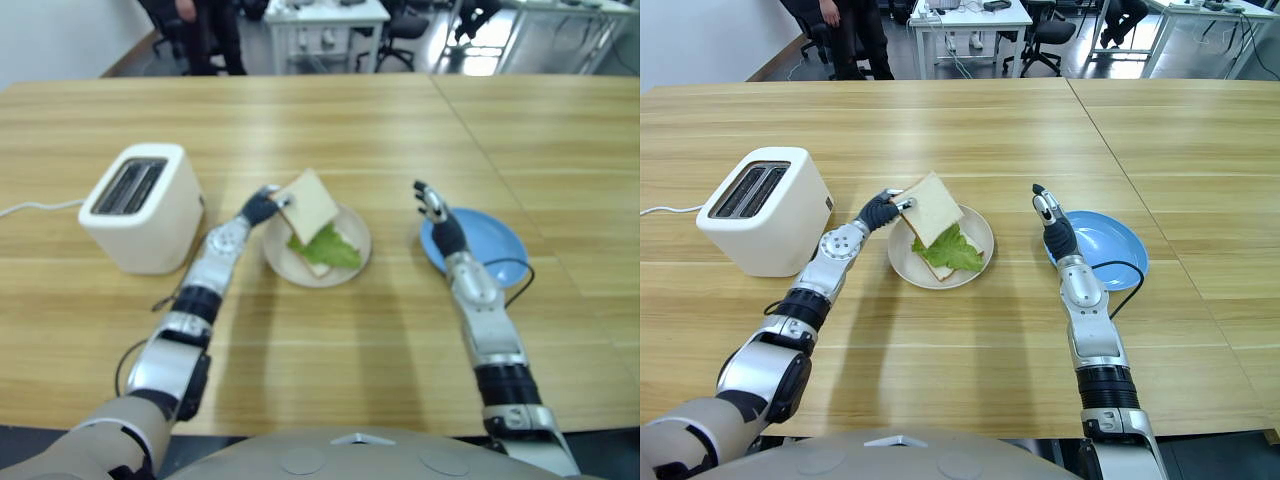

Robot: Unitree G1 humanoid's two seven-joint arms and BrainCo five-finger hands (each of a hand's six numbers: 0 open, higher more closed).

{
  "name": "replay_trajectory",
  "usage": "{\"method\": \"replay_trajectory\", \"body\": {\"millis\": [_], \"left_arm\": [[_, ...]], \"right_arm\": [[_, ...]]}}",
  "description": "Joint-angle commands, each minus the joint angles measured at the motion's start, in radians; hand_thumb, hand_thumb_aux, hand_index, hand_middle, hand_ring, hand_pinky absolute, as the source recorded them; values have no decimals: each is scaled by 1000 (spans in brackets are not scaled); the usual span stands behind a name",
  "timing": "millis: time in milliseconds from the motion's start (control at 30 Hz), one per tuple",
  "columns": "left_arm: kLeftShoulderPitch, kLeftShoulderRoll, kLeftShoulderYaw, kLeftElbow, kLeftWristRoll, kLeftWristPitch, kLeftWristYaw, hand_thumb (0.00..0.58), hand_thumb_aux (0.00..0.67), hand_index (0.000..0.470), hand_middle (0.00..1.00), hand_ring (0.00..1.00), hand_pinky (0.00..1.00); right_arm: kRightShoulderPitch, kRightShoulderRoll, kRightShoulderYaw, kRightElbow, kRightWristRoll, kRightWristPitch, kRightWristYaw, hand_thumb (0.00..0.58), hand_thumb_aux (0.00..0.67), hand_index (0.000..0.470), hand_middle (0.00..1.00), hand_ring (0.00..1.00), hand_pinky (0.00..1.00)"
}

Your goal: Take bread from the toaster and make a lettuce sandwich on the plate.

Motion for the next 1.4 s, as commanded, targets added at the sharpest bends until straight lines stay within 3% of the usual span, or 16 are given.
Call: {"method": "replay_trajectory", "body": {"millis": [33, 367, 833, 967, 1133, 1400], "left_arm": [[-70, -9, 3, 95, -29, -59, -79, 580, 670, 460, 1000, 1000, 1000], [-64, 4, 16, 104, -88, -68, -206, 580, 670, 460, 1000, 1000, 1000], [-88, -6, -63, 304, 45, -51, -81, 580, 670, 460, 1000, 1000, 1000], [-105, -9, -87, 387, 88, -38, -29, 580, 670, 460, 1000, 1000, 1000], [-101, -1, -150, 443, 163, 3, 10, 580, 670, 460, 1000, 1000, 1000], [-85, 11, -199, 456, 215, 10, 19, 580, 670, 460, 1000, 1000, 1000]], "right_arm": [[-3, 8, 7, 21, -2, -4, -5, 0, 0, 0, 0, 0, 0], [-1, 5, 8, 30, -2, -6, 1, 0, 0, 0, 0, 0, 0], [11, -2, 57, -14, -55, -16, -3, 0, 0, 0, 0, 0, 0], [19, -29, 169, -36, -161, -68, 27, 0, 0, 0, 0, 0, 0], [9, -106, 375, -33, -451, -157, -3, 0, 0, 0, 0, 0, 0], [-114, -134, 601, 163, -804, -177, -147, 0, 0, 0, 0, 0, 0]]}}
